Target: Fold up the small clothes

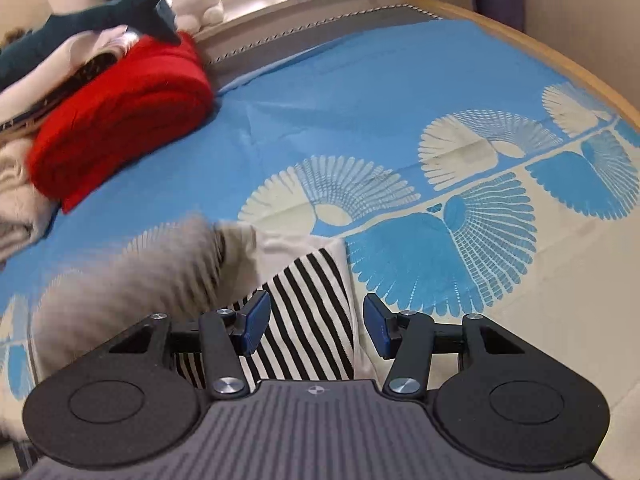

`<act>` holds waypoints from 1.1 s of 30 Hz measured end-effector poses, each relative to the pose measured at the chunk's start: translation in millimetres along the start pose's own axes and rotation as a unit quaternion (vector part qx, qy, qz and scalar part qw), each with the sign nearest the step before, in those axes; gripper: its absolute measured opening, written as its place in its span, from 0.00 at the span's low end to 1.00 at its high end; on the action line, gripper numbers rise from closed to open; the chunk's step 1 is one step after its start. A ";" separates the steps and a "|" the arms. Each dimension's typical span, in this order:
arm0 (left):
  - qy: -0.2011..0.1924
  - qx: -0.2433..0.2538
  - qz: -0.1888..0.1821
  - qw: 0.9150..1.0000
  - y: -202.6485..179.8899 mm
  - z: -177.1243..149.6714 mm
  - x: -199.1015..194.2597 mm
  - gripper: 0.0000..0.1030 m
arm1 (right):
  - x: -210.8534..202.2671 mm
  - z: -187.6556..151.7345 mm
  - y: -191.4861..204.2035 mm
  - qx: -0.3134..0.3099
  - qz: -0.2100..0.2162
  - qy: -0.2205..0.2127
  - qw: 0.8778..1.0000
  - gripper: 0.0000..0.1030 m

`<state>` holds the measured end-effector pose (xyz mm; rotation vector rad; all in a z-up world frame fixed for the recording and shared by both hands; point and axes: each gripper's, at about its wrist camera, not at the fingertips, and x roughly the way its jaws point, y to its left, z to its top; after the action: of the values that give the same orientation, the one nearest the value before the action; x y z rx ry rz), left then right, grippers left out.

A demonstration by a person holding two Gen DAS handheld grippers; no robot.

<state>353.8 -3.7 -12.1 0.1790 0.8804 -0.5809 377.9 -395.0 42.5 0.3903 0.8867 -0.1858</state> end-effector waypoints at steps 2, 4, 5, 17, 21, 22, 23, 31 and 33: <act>-0.024 -0.107 0.008 0.994 24.6 -0.2 -18.4 0.21 | -1.8 -2.2 -0.9 0.016 0.005 -0.003 1.000 0.47; -0.025 -0.194 0.034 0.980 46.3 10.3 -19.0 0.23 | -0.4 -5.0 -0.4 0.032 0.023 0.000 0.999 0.29; -0.019 -0.234 0.047 0.971 57.4 15.2 -10.9 0.23 | 2.1 -6.5 0.7 0.039 0.035 0.005 0.999 0.27; 0.137 -0.476 0.046 0.867 112.7 -23.1 92.4 0.44 | 87.6 -57.3 27.5 0.092 0.064 0.178 0.978 0.42; 0.157 -0.482 0.027 0.862 108.6 -26.5 105.1 0.43 | 113.0 -77.5 42.6 0.079 0.041 0.202 0.975 0.42; 0.159 -0.485 0.018 0.860 104.7 -30.7 105.3 0.42 | 117.2 -81.3 46.7 0.074 0.036 0.204 0.976 0.43; 0.160 -0.486 0.014 0.859 102.6 -30.5 106.6 0.41 | 119.0 -83.2 48.7 0.072 0.030 0.201 0.977 0.41; -0.073 -0.416 0.022 0.906 115.6 15.6 40.1 0.01 | 53.9 -50.0 64.4 0.092 0.098 0.070 0.988 0.01; -0.114 -0.418 0.009 0.901 123.1 18.5 26.8 0.01 | 27.5 -41.9 55.5 0.113 0.138 0.021 0.984 0.01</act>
<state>446.9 80.9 -31.5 -0.6510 0.8292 -0.1598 382.5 -327.3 11.3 0.7250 0.8451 -0.0216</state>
